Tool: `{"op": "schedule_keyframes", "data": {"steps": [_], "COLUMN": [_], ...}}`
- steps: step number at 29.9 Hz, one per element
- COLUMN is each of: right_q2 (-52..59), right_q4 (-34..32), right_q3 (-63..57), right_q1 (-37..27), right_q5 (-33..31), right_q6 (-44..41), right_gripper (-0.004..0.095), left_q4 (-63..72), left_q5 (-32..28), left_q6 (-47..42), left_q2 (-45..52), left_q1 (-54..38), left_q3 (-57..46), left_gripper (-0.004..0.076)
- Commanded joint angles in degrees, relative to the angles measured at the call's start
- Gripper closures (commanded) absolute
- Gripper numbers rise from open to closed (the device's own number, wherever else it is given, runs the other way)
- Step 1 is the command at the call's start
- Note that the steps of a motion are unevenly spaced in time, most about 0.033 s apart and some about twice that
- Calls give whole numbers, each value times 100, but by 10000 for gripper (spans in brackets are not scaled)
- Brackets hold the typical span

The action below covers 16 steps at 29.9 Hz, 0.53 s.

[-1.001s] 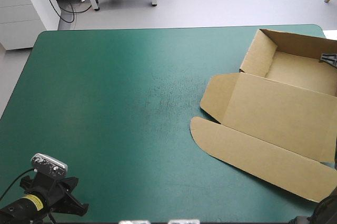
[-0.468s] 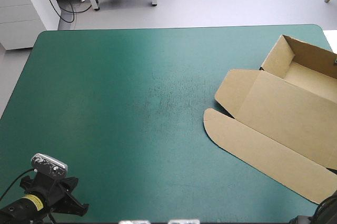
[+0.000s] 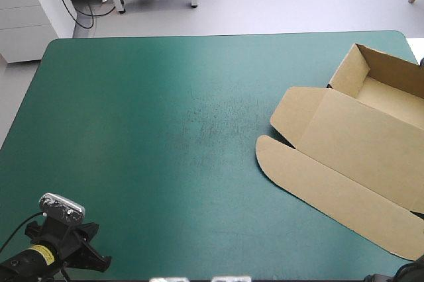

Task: Fold the box

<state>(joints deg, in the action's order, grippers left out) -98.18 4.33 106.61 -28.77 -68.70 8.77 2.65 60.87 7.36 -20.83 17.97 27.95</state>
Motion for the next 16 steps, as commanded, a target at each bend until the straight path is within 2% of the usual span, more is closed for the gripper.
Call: {"op": "schedule_keyframes", "data": {"steps": [1,5,10,16], "right_q2": [725,1400,2350,3599], "right_q4": [664,970,1123,900], "right_q3": [138,-32,-1009,-2401], "right_q1": [-34,-34,-34,665], "right_q5": [167,167,179,285], "right_q6": [149,149,177,352], "right_gripper": [916,916,916,916], "left_q4": [17,17,30,30], "left_q5": [-256,-256,-256,-266], "left_q6": [-27,-25,32,32], "left_q2": [-48,-48,-48,-26], "left_q1": [31,31,31,31], "left_q3": [141,141,141,141], "left_gripper": [731,732,731,731]}}
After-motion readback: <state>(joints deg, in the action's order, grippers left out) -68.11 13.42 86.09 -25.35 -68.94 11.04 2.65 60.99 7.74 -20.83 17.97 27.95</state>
